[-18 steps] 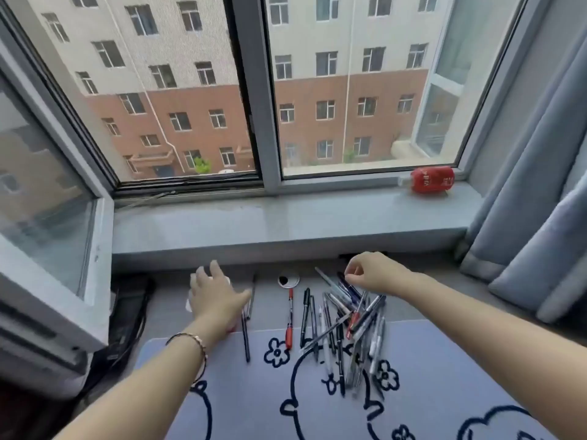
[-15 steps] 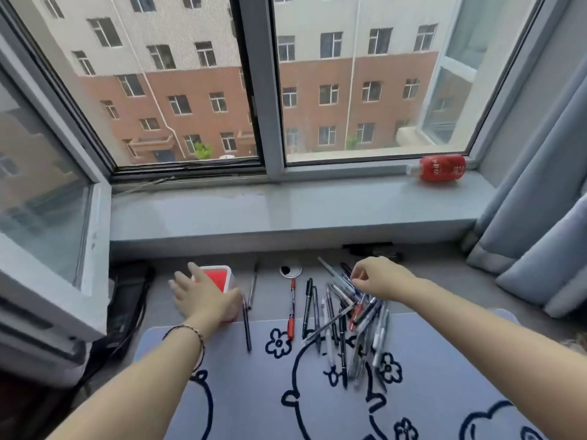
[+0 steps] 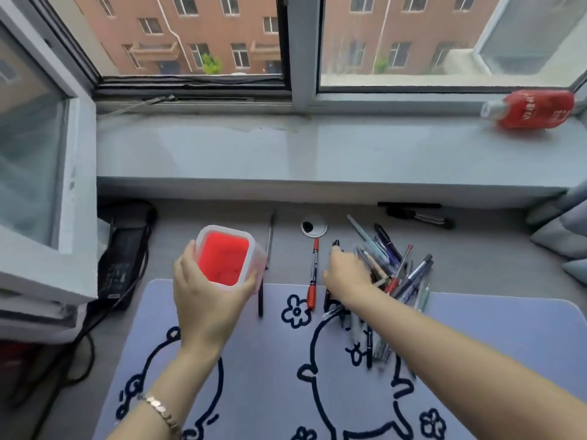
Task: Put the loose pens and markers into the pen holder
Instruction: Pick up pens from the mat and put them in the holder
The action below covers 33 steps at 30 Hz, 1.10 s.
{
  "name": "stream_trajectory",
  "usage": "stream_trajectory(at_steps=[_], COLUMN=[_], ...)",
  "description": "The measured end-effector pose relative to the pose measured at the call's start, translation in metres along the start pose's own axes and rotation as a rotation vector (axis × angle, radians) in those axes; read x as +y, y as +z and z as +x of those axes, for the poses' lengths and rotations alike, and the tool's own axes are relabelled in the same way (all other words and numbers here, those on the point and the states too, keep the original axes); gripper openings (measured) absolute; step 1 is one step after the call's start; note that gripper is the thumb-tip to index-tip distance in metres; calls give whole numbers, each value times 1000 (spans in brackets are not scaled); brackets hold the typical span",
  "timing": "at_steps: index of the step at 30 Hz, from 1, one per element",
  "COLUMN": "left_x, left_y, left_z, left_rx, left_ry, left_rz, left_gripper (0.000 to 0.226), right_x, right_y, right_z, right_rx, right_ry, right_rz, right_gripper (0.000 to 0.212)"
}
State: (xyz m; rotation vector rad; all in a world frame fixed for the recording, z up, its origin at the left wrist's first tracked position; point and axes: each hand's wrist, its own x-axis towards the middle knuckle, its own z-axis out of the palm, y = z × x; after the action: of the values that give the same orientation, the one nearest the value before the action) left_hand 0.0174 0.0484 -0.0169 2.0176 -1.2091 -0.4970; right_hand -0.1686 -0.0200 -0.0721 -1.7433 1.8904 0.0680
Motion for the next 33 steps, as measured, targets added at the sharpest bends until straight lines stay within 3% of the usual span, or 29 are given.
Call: stream_trajectory(at_steps=[3,7,10,14,16,19,21,23,25,27,29,33], left_x=[-5,-17,-20,-23,-24,-24,-24,-24,-21,-15,-6,14], left_y=[-6,-13,-17,-19,-19,-20,-20,-19,-15,-7,2,16], left_z=[-8,-13,-15,-19,-21,-23,-25,-30,-36,-42,-46,-51], left_rx=[-37,-44,-49,-56,-62,-66,-74,-86,-108,-134,-149,-170], left_ry=[-51,-114,-150,-147,-129,-106,-90,-61,-29,3,41,129], left_rz=[-7,-8,-43,-58,-45,-30,-6,36,71,82,72,13], left_gripper=[101,99,101,102,102,103,103,102,101,101,101,100], right_x=[-12,-15,-12,-6,-2,0,-4,-17,-35,-49,-62,-69], right_y=[11,9,1,7,14,14,4,-17,-46,-65,-65,-24], right_z=[16,28,30,19,19,22,20,8,-15,-41,-62,-82], right_rx=[29,33,18,-216,-256,-189,-69,76,241,270,263,100], right_ry=[50,73,-188,-579,-650,-743,-713,-580,-579,-611,-647,-489], right_rz=[-80,131,99,-383,-508,-514,-259,250,789,1246,1409,1306], right_gripper=[43,24,21,41,43,32,15,10,13,19,20,14])
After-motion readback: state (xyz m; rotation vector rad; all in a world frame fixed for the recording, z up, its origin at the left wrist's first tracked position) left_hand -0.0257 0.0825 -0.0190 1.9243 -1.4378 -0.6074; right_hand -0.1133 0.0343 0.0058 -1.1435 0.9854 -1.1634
